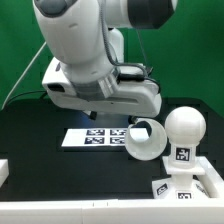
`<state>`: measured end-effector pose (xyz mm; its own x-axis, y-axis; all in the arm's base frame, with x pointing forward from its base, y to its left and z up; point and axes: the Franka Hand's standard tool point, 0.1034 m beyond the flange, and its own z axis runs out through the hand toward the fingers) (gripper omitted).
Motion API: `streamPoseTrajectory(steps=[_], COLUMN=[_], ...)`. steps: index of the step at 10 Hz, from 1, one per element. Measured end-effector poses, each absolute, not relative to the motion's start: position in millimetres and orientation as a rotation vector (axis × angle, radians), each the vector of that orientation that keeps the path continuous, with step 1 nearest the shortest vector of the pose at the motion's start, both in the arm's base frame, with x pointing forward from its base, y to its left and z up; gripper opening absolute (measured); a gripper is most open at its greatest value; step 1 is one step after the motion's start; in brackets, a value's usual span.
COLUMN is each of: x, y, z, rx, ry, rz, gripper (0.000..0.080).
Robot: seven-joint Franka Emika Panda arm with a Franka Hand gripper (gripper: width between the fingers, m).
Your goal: Assemble lamp
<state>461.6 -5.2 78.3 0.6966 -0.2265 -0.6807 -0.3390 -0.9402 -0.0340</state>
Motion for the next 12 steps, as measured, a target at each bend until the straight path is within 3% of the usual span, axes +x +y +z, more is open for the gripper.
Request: streamPoseTrajectory(steps=[2,5,8,12], x=[460,460,448,440], y=[-8,-10,-4,-8], z=[63.0,62.1,47.8,42.1], rx=[-2.707,-2.710,-2.696,-2.662], ry=[0.355,0.367,0.533,0.709], rz=[1.173,1.171,1.264,1.334], gripper=[0.0699,0.0699,0.0699,0.0699])
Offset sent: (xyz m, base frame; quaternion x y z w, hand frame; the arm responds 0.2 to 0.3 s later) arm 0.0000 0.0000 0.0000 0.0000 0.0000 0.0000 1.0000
